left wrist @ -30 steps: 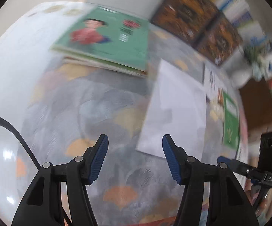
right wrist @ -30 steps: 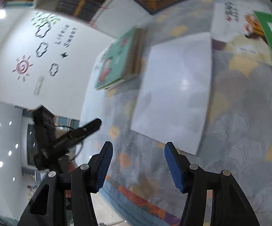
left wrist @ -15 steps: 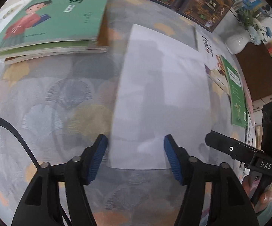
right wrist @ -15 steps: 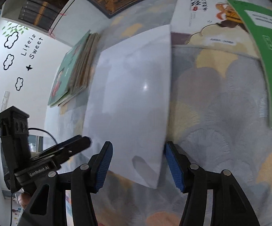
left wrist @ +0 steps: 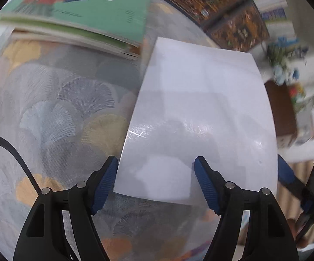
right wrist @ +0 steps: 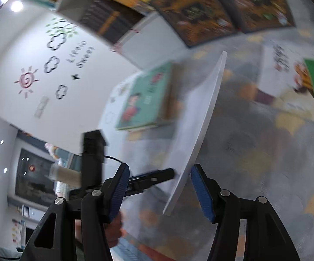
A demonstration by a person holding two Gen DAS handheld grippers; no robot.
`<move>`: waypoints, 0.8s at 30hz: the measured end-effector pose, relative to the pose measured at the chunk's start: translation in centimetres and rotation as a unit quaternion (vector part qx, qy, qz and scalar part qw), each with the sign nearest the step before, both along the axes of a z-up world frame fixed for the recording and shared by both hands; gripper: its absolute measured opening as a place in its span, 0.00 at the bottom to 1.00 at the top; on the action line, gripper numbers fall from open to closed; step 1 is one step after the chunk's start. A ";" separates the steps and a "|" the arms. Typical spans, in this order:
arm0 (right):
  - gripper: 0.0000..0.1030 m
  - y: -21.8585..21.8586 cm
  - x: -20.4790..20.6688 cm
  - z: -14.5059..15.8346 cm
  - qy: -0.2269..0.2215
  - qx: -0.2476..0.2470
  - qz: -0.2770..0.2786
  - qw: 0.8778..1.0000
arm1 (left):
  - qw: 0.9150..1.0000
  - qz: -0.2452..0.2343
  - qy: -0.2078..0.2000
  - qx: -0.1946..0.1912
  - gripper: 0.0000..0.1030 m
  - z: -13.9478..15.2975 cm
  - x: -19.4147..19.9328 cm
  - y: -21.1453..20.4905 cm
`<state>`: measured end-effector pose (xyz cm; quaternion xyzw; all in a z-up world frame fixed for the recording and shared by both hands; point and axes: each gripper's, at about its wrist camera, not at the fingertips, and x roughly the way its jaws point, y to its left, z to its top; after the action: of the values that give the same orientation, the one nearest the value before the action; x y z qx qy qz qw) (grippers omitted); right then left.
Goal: Organize books
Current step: 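Grasp the white booklet edge with the right gripper while the left gripper holds it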
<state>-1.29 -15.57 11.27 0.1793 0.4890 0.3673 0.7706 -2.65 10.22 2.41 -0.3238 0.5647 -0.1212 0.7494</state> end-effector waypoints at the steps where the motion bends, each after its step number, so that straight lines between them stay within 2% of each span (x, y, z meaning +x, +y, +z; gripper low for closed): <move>1: 0.57 0.5 -0.1 0.4 -0.006 0.002 0.005 1.000 | 1.000 0.005 -0.001 -0.007 0.68 0.0 -0.1 0.2; 5: 0.57 2.6 0.3 0.5 -0.018 -0.005 0.020 1.000 | 0.999 0.019 -0.002 -0.030 0.68 0.1 -0.3 1.0; 9: 0.56 4.1 1.7 -1.0 0.006 -0.017 0.015 1.000 | 0.999 0.021 0.000 -0.043 0.68 -0.2 -0.5 1.0; 13: 0.56 3.8 3.1 -2.8 0.022 -0.032 -0.002 0.999 | 0.999 0.007 0.005 -0.043 0.68 -0.4 -0.4 0.8; 16: 0.46 2.3 4.4 -5.0 0.061 -0.044 -0.039 0.996 | 1.000 -0.020 0.009 -0.016 0.68 -0.5 0.1 -0.5; 20: 0.21 -0.1 4.7 -7.0 0.101 -0.022 -0.068 0.992 | 0.998 -0.053 -0.001 0.038 0.74 0.2 0.3 -2.3; 22: 0.17 -1.0 4.6 -7.6 0.115 -0.012 -0.074 0.991 | 0.998 -0.055 -0.001 0.040 0.74 0.2 0.3 -2.3; 24: 0.16 -1.3 4.2 -7.7 0.118 -0.008 -0.071 0.991 | 0.998 -0.053 0.003 0.027 0.74 0.2 0.1 -2.3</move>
<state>2.93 -16.83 3.60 0.2492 0.5652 0.2845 0.7332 -2.56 7.87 2.60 -0.2736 0.5866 -0.1440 0.7485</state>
